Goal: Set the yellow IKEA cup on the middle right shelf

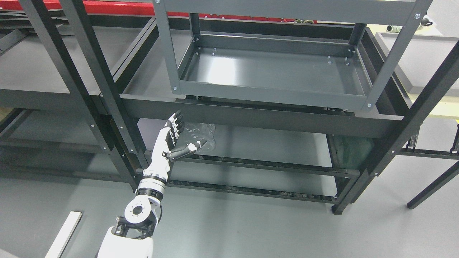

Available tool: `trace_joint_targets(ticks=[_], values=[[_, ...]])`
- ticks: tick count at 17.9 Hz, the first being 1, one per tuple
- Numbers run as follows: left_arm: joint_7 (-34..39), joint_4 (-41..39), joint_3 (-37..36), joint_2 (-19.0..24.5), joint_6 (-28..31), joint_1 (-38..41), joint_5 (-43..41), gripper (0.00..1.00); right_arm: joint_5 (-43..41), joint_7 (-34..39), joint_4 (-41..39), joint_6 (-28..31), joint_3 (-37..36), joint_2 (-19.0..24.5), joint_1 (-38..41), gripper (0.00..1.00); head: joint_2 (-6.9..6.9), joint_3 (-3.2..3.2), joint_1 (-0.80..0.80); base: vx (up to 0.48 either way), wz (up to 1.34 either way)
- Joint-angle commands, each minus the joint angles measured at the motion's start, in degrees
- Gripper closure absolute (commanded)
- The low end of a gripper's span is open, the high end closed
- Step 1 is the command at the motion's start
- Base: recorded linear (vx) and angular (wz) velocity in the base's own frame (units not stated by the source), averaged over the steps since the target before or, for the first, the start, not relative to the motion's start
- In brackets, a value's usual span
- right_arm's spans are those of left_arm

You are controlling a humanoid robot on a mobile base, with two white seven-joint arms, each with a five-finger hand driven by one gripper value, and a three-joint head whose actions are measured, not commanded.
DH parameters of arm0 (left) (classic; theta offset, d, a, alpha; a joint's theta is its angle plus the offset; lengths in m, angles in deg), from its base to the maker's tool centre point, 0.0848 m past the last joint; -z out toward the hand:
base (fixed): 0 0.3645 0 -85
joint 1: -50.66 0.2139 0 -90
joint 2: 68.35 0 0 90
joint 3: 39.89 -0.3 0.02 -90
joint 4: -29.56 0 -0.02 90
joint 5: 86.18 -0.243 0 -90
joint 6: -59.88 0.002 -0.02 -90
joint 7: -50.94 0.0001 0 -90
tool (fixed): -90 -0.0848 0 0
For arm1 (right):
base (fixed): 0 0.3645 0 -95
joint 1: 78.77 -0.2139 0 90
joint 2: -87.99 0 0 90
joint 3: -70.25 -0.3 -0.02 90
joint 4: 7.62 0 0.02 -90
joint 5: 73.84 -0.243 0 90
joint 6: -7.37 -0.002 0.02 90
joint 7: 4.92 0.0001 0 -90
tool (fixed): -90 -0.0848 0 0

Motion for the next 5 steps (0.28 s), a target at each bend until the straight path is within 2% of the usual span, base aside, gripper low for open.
trace_joint_targets(ticks=[1, 5], values=[[-0.17, -0.77, 1.21, 1.00, -0.03, -0.09, 0.06, 0.01, -1.41, 0.02, 0.01, 0.04, 0.97, -1.00, 0.80, 0.01, 0.00, 0.00, 0.00, 0.000, 0.00], [-0.26, -0.77, 1.38, 1.00, -0.03, -0.01, 0.06, 0.01, -1.41, 0.02, 0.01, 0.04, 0.97, -1.00, 0.80, 0.01, 0.00, 0.00, 0.00, 0.000, 0.00]])
